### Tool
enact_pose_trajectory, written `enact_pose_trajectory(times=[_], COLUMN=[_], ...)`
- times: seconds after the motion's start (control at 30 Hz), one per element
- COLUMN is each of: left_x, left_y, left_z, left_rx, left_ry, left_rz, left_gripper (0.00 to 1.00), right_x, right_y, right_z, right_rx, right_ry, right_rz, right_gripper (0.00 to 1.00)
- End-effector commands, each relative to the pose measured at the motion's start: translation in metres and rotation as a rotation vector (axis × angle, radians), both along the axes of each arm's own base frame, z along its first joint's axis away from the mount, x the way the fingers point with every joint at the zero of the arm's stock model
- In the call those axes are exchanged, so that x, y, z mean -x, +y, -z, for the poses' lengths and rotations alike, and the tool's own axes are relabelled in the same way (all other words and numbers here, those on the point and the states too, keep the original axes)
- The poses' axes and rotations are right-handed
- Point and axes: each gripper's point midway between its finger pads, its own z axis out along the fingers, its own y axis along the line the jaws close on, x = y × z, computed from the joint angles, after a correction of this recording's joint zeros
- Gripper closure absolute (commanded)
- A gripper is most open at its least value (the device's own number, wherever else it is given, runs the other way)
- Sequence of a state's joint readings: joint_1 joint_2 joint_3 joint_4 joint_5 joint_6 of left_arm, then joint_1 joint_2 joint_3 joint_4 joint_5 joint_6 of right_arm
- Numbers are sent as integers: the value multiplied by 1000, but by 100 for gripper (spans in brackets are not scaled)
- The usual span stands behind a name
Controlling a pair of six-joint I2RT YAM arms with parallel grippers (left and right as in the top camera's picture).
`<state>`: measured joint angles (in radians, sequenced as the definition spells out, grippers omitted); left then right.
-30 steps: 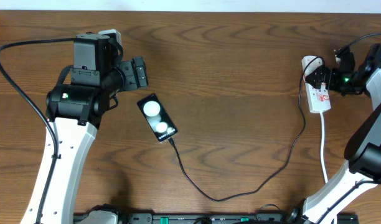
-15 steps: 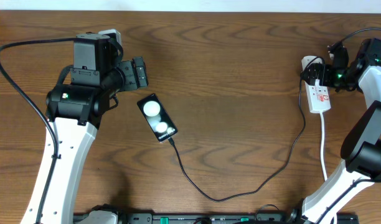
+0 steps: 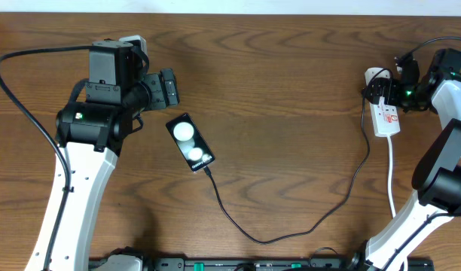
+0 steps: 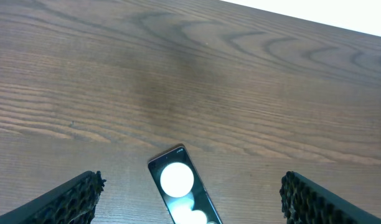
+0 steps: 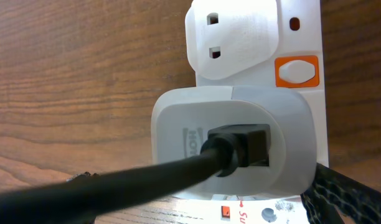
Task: Plug charger to phone and switch on socket
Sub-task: 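Press the orange switch beside the charger plug with the right gripper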
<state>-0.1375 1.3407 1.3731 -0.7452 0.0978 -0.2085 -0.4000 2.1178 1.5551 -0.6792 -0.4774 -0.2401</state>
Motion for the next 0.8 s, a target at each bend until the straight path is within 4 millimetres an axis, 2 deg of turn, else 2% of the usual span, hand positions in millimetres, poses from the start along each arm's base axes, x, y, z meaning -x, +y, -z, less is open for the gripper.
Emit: enact_pose_trajectory(times=[0.0, 0.33, 0.77], left_x=[0, 0, 0], left_y=[5, 5, 5], left_z=[1, 1, 1], left_rx=[-16, -16, -16], left_ry=[1, 1, 1], left_rz=[-9, -9, -9], left_gripper=[7, 7, 7], right_x=[5, 13, 24], right_y=[19, 31, 35], right_z=[10, 18, 26], right_rx=[-75, -147, -170], right_ry=[24, 49, 95], right_rz=[-16, -3, 12], right_gripper=[1, 1, 1])
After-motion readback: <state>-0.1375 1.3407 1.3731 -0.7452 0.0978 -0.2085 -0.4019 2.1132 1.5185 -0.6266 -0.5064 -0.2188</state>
